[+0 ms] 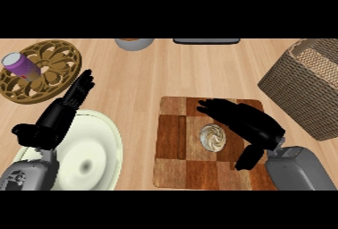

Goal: Pick the cupcake from the cutting board and place it in the basket

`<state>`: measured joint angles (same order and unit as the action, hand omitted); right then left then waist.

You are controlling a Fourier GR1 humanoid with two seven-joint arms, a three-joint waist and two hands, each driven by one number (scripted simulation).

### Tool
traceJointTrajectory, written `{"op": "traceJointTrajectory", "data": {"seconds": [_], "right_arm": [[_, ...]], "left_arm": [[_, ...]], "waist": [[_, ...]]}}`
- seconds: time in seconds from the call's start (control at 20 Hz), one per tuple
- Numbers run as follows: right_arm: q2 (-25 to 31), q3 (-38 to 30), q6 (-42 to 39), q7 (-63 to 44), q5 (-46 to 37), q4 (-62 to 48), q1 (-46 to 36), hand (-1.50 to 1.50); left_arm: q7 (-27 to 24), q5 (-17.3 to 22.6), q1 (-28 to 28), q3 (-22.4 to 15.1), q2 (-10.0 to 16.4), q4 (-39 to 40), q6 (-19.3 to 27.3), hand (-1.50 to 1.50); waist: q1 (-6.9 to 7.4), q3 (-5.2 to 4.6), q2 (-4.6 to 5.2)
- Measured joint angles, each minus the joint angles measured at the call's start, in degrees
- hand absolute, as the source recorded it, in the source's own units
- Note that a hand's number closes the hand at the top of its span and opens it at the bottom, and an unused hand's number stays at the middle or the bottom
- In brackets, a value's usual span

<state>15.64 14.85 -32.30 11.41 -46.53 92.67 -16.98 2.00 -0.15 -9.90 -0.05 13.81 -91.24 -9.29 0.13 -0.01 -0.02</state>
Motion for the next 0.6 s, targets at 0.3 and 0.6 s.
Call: {"op": "traceJointTrajectory", "data": {"seconds": [0.3, 0.6], "right_arm": [[-1.5, 0.8, 1.8, 1.3, -4.3, -1.8, 0.9, -1.50], [-3.8, 2.0, 4.3, 1.5, -8.3, -5.0, 1.6, -1.50]], "left_arm": [[-1.1, -1.5, 0.3, 0.8, -1.3, 1.1, -0.6, 0.00], [-1.1, -2.4, 0.1, 1.3, -2.0, 0.7, -1.3, 0.00]], "waist": [[-0.05, 0.01, 0.01], [-0.05, 0.01, 0.02]]}}
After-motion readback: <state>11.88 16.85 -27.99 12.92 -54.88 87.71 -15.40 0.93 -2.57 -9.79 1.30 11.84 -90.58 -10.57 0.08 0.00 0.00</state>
